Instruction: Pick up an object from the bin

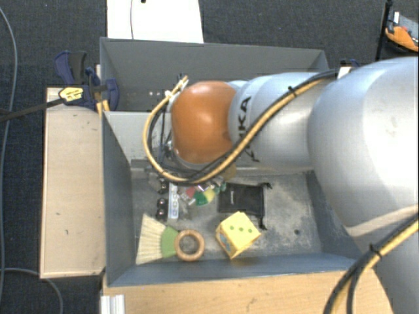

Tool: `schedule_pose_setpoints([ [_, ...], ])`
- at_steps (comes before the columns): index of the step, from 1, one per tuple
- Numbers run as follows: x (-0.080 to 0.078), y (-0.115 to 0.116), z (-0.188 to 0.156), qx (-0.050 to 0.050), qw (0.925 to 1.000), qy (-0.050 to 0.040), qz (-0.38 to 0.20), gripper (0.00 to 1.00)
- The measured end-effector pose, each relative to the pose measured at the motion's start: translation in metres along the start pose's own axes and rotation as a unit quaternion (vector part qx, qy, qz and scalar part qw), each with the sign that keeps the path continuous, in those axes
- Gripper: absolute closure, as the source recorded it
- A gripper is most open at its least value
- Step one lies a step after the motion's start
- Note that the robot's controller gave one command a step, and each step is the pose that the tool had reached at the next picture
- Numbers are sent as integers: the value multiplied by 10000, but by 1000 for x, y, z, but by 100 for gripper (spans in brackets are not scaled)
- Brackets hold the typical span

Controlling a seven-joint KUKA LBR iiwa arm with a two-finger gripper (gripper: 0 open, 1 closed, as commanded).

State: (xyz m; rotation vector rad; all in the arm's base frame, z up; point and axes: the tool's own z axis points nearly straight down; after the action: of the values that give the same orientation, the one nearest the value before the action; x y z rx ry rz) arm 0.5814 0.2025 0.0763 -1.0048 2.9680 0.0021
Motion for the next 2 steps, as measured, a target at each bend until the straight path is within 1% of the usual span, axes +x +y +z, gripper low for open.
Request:
schedule_pose_setpoints([
  [1,-10,1,3,3,9454,-64,-3258,100],
  [2,-10,1,3,0,9457,-61,-3249,100],
])
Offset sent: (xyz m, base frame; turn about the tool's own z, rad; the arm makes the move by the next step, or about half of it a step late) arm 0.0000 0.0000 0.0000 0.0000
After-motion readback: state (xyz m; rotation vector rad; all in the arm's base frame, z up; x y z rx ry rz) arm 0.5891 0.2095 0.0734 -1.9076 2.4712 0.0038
